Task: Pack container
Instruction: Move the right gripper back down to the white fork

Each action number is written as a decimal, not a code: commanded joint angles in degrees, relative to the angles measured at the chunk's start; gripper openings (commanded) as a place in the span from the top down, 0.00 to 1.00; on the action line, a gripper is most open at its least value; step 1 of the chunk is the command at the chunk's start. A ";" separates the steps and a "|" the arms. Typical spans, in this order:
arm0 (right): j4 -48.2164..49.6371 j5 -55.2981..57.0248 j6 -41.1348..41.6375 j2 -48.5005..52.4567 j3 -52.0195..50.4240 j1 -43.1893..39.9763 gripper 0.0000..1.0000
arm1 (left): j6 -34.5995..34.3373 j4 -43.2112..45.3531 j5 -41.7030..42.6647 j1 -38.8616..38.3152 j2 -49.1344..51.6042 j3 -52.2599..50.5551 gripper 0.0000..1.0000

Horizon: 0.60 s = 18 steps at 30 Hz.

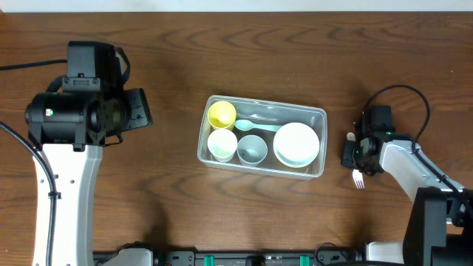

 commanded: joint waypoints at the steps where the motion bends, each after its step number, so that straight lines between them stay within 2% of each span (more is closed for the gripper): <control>1: -0.42 0.50 0.15 0.07 -0.98 -0.50 0.69 | -0.79 -0.20 -0.46 0.24 0.28 0.63 0.38; 9: -0.52 0.52 0.15 0.07 -0.98 -0.50 0.73 | -0.76 -0.20 -0.48 0.24 0.28 0.63 0.38; 18: -0.52 0.50 0.15 0.07 -0.98 -0.50 0.83 | -0.76 -0.17 -0.48 0.24 0.28 0.63 0.38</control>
